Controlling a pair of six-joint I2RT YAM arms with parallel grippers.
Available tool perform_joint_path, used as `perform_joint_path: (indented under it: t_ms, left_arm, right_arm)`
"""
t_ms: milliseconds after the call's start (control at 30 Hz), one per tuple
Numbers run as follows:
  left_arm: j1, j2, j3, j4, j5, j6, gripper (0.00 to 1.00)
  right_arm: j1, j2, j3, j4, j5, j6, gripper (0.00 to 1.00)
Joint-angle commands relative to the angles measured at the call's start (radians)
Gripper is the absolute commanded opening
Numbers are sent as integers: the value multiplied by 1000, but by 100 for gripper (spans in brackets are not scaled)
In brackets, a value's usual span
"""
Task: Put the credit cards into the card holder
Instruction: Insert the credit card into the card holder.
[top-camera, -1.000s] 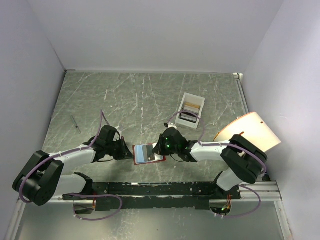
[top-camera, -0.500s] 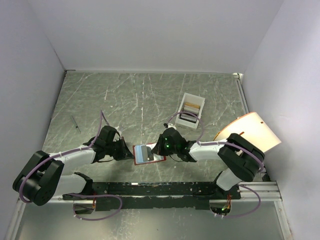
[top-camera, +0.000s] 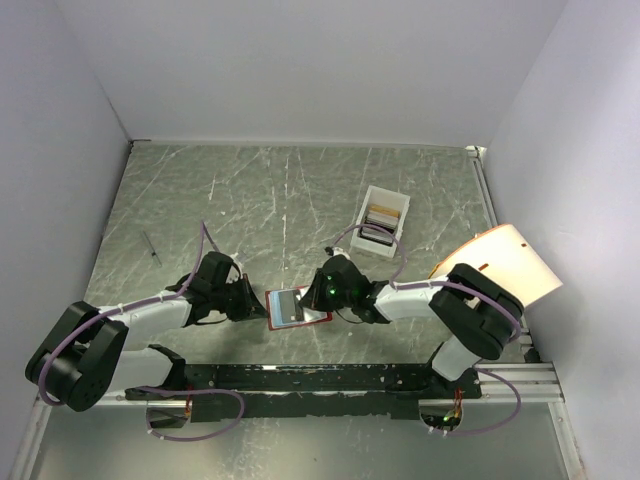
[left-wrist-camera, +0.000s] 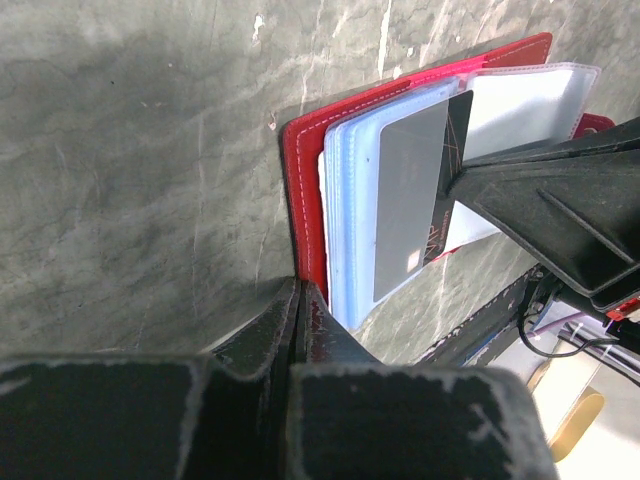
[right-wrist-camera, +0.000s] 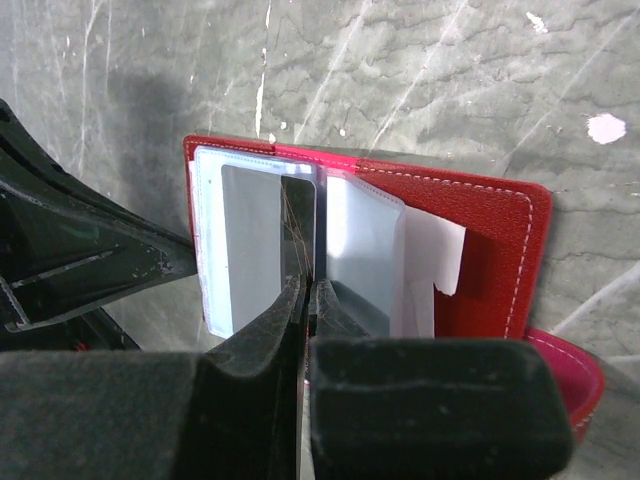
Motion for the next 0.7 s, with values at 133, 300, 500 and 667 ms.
perform_joint_path:
  t_ms: [133, 300, 500, 667]
  left_arm:
    - [-7, -3, 0, 35, 23, -3, 7]
    - [-8, -2, 3, 23, 16, 5, 7]
    - [-7, -4, 2, 23, 13, 4, 7]
    - [-7, 0, 14, 14, 8, 5, 7]
  right_arm:
    - [15, 30, 13, 29, -5, 48, 2]
    - [16, -20, 22, -43, 26, 24, 16]
    - [15, -87, 20, -114, 65, -24, 28]
    - [16, -69, 23, -82, 29, -26, 27]
